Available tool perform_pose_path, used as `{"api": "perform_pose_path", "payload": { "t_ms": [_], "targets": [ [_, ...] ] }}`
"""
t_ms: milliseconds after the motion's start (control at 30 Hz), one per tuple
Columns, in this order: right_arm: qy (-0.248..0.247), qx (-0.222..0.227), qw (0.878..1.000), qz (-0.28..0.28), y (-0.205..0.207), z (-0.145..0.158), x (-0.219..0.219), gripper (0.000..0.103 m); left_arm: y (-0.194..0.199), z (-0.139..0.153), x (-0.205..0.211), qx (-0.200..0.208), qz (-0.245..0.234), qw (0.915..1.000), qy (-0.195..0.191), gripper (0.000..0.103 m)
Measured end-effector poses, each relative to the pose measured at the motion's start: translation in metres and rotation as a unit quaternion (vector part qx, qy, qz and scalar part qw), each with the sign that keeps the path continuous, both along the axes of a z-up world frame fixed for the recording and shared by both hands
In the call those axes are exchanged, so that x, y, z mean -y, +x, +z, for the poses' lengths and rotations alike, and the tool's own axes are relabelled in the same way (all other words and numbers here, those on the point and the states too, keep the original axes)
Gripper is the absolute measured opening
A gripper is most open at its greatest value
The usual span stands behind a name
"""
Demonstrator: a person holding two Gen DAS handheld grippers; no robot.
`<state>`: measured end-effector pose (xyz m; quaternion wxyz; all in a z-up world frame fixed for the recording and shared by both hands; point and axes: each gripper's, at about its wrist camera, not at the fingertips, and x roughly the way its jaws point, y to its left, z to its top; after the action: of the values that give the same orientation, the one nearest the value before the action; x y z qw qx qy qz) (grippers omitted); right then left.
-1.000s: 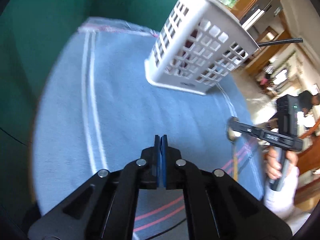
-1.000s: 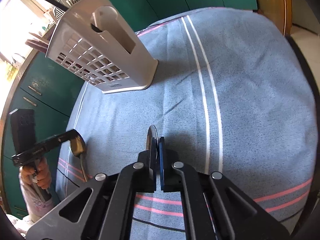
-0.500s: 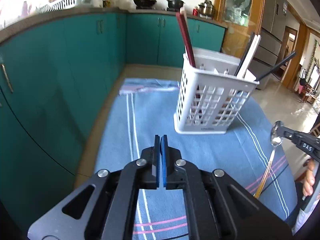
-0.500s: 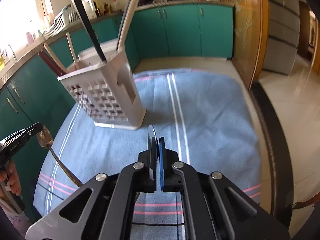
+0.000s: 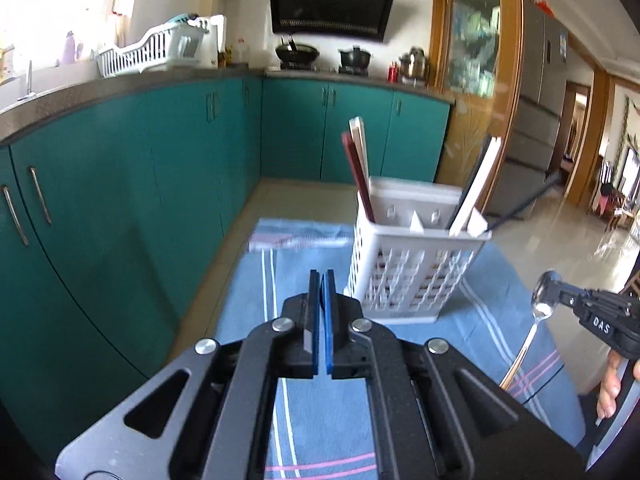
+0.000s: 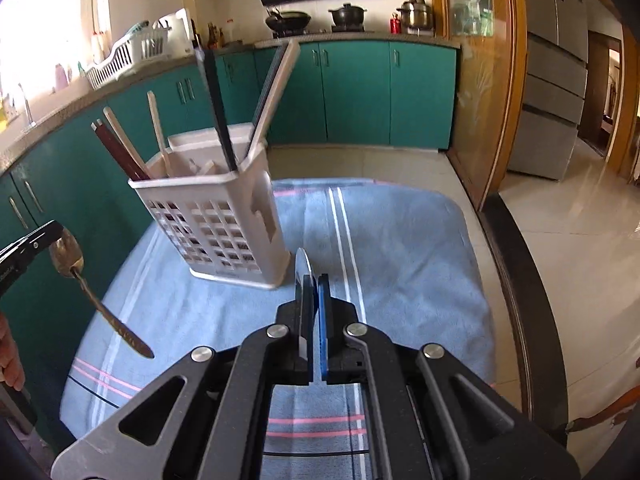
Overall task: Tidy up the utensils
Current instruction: 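Carry both spoons up to the white holder, handles down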
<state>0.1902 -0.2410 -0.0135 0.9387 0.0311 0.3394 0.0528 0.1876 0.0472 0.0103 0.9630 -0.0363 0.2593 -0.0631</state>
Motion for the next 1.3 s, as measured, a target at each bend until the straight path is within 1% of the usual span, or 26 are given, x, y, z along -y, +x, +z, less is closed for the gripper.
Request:
{"api": "perform_pose_path", "payload": {
  "t_ms": [167, 300, 367, 500, 567, 667, 733, 800, 900, 933, 1000, 1100, 1300],
  "targets": [
    [0.013, 0.030, 0.999, 0.018, -0.011, 0.030, -0.003, 0.003, -0.001, 0.026, -0.006, 0.029, 0.003, 0.9995, -0.014, 0.002],
    [0.025, 0.062, 0.997, 0.040, -0.018, 0.064, -0.008, 0.003, -0.002, 0.053, -0.009, 0.063, 0.012, 0.9978, -0.018, 0.002],
    [0.023, 0.085, 0.995, 0.046, -0.021, 0.084, -0.012, 0.003, -0.002, 0.072, -0.009, 0.095, 0.025, 0.9951, -0.012, 0.002],
    [-0.002, 0.156, 0.987, 0.042, -0.019, 0.135, -0.026, 0.003, 0.007, 0.105, -0.002, 0.149, 0.049, 0.9874, 0.018, 0.002],
    [-0.012, 0.176, 0.984, 0.024, -0.011, 0.154, -0.030, 0.003, 0.017, 0.116, 0.002, 0.160, 0.052, 0.9854, 0.023, 0.002],
    [-0.025, 0.200, 0.980, -0.002, 0.012, 0.177, -0.038, 0.003, 0.033, 0.127, 0.013, 0.173, 0.061, 0.9819, 0.048, 0.002],
    [-0.038, 0.197, 0.979, -0.017, 0.032, 0.180, -0.044, 0.003, 0.048, 0.127, 0.024, 0.167, 0.054, 0.9821, 0.068, 0.002],
    [-0.055, 0.183, 0.981, -0.030, 0.059, 0.173, -0.053, 0.003, 0.065, 0.122, 0.034, 0.158, 0.052, 0.9822, 0.087, 0.002],
    [-0.091, 0.161, 0.982, -0.039, 0.089, 0.153, -0.068, 0.003, 0.086, 0.108, 0.043, 0.140, 0.048, 0.9831, 0.107, 0.002],
    [-0.107, 0.154, 0.981, -0.041, 0.097, 0.145, -0.074, 0.003, 0.091, 0.103, 0.045, 0.134, 0.047, 0.9837, 0.110, 0.002],
    [-0.122, 0.139, 0.982, -0.041, 0.107, 0.132, -0.080, 0.003, 0.100, 0.095, 0.047, 0.120, 0.045, 0.9853, 0.113, 0.002],
    [-0.127, 0.121, 0.984, -0.033, 0.119, 0.115, -0.089, 0.003, 0.114, 0.084, 0.052, 0.102, 0.040, 0.9866, 0.120, 0.002],
    [-0.121, 0.095, 0.988, -0.019, 0.131, 0.092, -0.097, 0.003, 0.124, 0.065, 0.057, 0.077, 0.026, 0.9890, 0.124, 0.002]
  ]
}}
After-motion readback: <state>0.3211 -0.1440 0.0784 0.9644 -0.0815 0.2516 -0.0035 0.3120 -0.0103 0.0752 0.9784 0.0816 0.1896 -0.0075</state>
